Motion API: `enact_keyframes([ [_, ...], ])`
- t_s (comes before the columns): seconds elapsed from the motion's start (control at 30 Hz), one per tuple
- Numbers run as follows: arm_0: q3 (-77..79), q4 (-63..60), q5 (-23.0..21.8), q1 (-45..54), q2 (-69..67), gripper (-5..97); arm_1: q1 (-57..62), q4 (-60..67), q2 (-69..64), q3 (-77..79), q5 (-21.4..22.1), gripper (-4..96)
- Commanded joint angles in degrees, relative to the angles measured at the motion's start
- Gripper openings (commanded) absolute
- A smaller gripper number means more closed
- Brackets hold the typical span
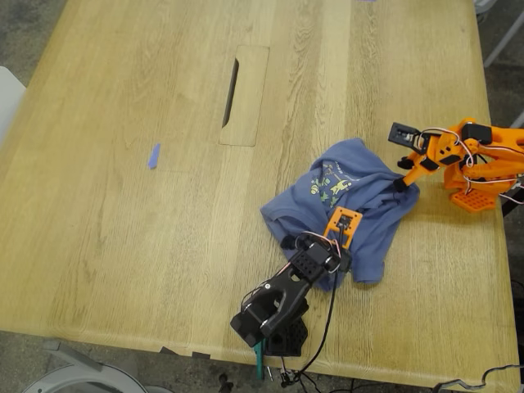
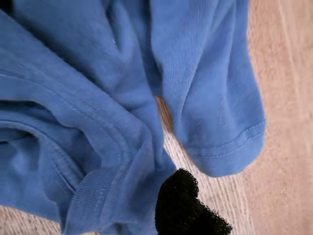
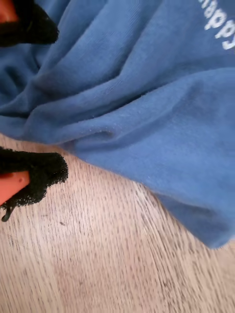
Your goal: Fold a T-shirt
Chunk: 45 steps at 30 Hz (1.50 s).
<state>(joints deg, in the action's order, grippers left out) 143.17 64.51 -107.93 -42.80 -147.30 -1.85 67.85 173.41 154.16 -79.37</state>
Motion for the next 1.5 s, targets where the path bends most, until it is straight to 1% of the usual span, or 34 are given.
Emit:
enact_keyframes([
  [0.0, -9.0, 1.5, 0.7, 0.6, -0.2, 81, 1.2, -2.0, -2.5, -5.9, 0.4, 33.9],
  [0.1, -14.3, 0.9, 2.2, 2.8, 4.0, 81, 1.6, -7.4, -10.5, -11.8, 0.0, 29.8],
  [0.2, -18.3, -2.6, 4.3, 7.0, 8.2, 76, 1.0, -13.8, -20.3, -18.1, -0.4, 25.7],
  [0.23, -18.9, -4.1, 5.1, 8.5, 9.3, 73, 0.6, -16.2, -23.6, -20.0, -0.6, 20.6],
  [0.27, -19.0, -6.7, 5.6, 10.1, 10.1, 70, -0.1, -18.5, -27.1, -21.8, -0.9, 6.9],
  [0.3, -18.8, -9.6, 6.0, 11.7, 10.9, 68, -0.9, -20.4, -30.5, -23.8, -1.4, 0.2],
  [0.37, -18.8, -12.5, 6.0, 14.4, 12.1, 61, -2.8, -23.7, -36.7, -27.2, -1.6, 0.1],
  [0.43, -17.4, -17.4, 6.3, 17.3, 12.7, 51, -4.4, -26.5, -41.3, -29.2, -1.6, 0.1],
  [0.47, -16.8, -18.5, 6.4, 18.9, 12.9, 45, -5.0, -27.7, -42.9, -29.4, -1.5, 0.1],
  [0.53, -15.2, -21.4, 6.3, 22.0, 13.1, 31, -5.9, -29.4, -45.2, -29.6, -1.5, 0.1],
  [0.6, -14.1, -22.3, 4.9, 24.3, 13.4, 17, -6.6, -30.2, -47.0, -29.8, -1.6, 0.1],
  [0.67, -12.0, -24.4, 4.1, 26.3, 13.8, 9, -7.2, -31.0, -48.2, -29.4, -1.6, 0.0],
  [0.73, -9.3, -28.1, 3.9, 28.4, 14.1, 4, -7.8, -32.1, -48.5, -27.7, -1.3, 0.0],
  [0.83, -7.0, -33.7, 3.9, 31.5, 16.5, 1, -8.8, -33.8, -48.2, -24.2, -1.0, 0.0],
  [0.97, -6.5, -41.4, 3.3, 34.8, 22.5, 0, -9.7, -36.1, -45.5, -18.0, -0.2, 0.0],
  [1.07, -6.6, -43.8, 3.0, 37.3, 25.9, 0, -9.8, -36.2, -41.7, -13.3, 0.2, 0.0],
  [1.23, -6.6, -44.4, 2.6, 42.3, 28.6, 0, -9.2, -33.6, -30.2, -1.8, 0.5, 0.0],
  [1.47, -6.6, -44.4, 2.5, 49.9, 29.4, 0, -6.1, -23.9, -8.4, 12.5, 0.6, 0.0],
])
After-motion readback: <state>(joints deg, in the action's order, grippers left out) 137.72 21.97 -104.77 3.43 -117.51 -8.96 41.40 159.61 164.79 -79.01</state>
